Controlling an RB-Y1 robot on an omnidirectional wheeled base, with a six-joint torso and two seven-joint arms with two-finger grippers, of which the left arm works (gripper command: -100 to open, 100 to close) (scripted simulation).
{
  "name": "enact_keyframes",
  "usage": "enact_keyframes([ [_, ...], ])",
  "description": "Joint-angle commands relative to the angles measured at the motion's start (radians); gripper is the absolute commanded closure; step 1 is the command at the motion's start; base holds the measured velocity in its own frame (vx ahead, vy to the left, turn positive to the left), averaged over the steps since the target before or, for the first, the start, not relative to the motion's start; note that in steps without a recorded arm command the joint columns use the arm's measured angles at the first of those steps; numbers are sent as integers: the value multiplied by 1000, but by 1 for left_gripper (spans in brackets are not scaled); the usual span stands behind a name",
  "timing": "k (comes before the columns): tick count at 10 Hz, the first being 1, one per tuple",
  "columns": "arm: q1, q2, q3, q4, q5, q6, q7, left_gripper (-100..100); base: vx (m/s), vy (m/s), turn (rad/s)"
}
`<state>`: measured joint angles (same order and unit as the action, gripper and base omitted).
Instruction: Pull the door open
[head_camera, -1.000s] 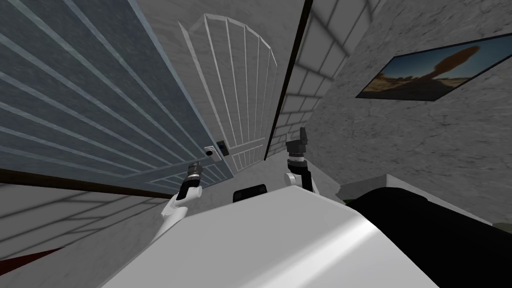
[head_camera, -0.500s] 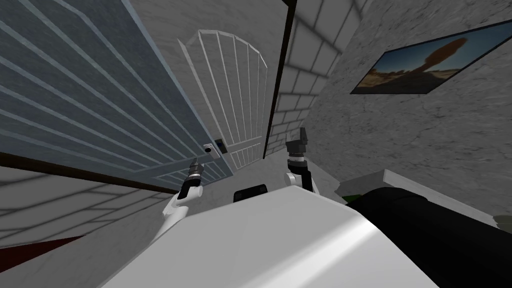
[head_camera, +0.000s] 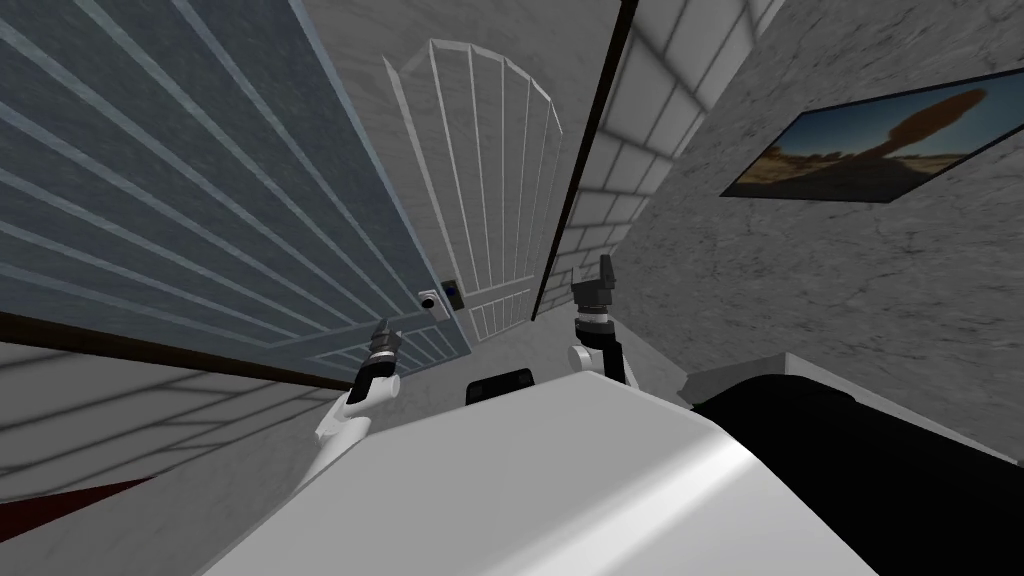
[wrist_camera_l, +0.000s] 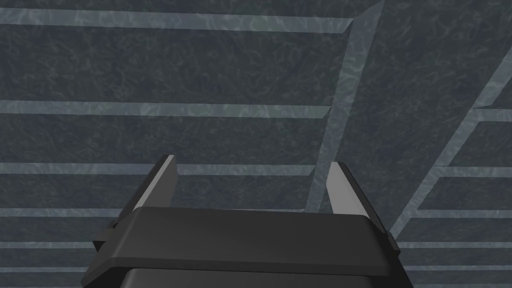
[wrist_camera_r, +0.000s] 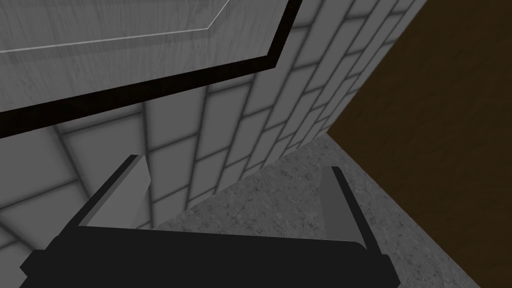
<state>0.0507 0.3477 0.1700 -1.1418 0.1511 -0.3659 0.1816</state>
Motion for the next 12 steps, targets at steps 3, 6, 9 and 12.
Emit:
enact_keyframes([
  [3, -34, -17, -21, -6, -5, -3, -3, -100, 215, -106, -127],
  [6, -23, -21, -15, -15, -5, 2, -6, 100, 18, -11, 0],
  [9, -23, -21, -15, -15, -5, 2, -6, 100, -23, 16, 1],
  [12, -8, -13, -13, -21, -3, 4, -1, -100, -106, 28, 50],
])
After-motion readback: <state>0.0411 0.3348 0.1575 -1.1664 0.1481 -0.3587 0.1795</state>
